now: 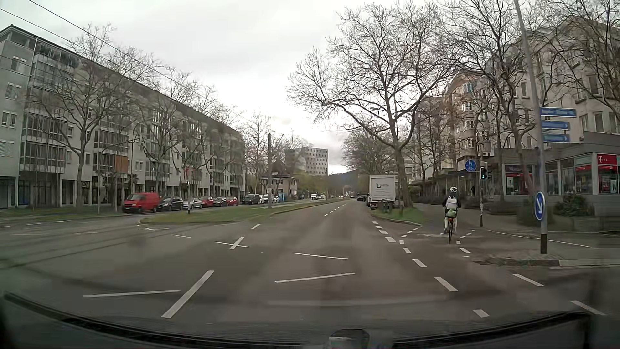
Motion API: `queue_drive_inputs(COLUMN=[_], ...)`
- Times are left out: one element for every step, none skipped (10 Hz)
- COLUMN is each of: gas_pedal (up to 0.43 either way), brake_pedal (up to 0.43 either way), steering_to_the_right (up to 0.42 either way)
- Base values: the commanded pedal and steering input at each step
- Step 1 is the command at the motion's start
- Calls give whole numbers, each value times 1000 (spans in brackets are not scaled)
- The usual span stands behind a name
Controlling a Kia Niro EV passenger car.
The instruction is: Follow the waypoints while adhering to traffic rules and regulations
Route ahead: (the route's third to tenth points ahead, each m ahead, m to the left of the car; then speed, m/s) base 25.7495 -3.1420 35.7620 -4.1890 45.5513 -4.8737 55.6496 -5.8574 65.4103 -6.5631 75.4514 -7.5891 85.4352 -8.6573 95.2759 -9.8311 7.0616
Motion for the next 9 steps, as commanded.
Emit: queue_drive_inputs(gas_pedal=[268,268,268,268,268,268,268,268,268], brake_pedal=[0,0,0,0,0,0,0,0,0], steering_to_the_right=[-3,-1,2,4,5,5,5,6,6])
